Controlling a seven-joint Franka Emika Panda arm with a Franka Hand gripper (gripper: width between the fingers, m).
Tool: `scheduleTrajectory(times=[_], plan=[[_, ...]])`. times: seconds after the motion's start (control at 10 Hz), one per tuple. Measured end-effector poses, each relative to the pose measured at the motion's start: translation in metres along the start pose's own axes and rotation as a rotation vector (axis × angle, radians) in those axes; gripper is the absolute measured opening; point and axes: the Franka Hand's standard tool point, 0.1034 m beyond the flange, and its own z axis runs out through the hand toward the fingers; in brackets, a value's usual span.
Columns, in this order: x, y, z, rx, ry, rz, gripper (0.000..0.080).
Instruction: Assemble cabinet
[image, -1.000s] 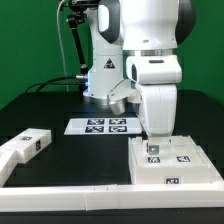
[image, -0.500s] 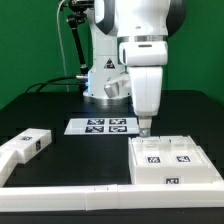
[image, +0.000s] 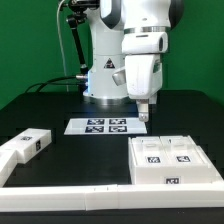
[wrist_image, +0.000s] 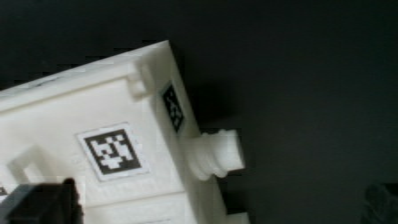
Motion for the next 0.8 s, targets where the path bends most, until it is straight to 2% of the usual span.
scheduleTrajectory(times=[0.3,0.4,0.6,0.7,0.8], plan=[[0.000,-0.002,0.001,-0.002,0.004,0.085,0.0797],[0.000,-0.011,0.003,-0.013,0.025,0.275,0.0797],[0.007,-0.023,0.007,-0.010,0.033,0.543,0.0797],[0.015,-0.027,0.008,-0.003,0.035,0.667,0.0797],[0.013,-0.028,0.011,0.007,0.035,0.721,0.0797]])
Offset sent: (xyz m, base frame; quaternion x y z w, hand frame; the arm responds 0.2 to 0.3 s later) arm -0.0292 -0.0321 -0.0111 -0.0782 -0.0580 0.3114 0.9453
